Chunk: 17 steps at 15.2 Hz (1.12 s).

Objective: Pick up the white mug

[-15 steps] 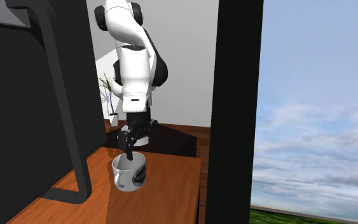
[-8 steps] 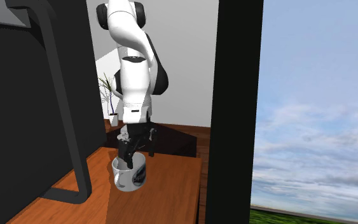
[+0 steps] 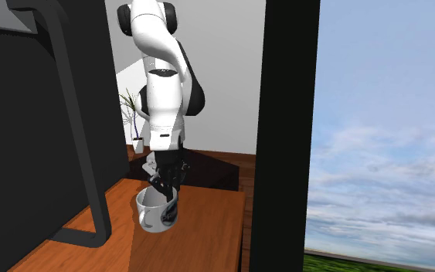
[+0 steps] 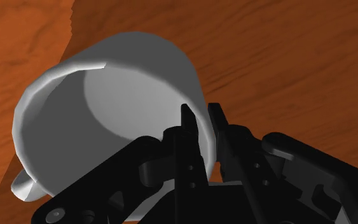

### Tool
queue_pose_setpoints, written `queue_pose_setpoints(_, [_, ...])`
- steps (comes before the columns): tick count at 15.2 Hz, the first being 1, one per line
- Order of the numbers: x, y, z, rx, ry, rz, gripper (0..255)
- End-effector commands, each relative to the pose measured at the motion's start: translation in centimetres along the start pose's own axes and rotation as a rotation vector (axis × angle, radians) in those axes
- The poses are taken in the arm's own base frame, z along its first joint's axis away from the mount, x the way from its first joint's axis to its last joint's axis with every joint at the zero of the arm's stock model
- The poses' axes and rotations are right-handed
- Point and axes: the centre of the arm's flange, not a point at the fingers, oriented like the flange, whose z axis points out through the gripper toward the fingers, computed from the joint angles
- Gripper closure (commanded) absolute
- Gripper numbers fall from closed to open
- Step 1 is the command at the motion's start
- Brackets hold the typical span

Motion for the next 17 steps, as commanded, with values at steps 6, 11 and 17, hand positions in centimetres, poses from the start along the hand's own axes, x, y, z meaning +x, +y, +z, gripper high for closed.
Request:
queue_pose_setpoints(6, [0.1, 0.1, -2.0, 0.000, 0.000, 0.000, 255])
queue_pose_setpoints(11, [0.2, 0.2, -4.7, 0.000, 0.000, 0.000, 255])
queue_pose_setpoints(17, [0.3, 0.4, -7.8, 0.000, 0.000, 0.000, 255])
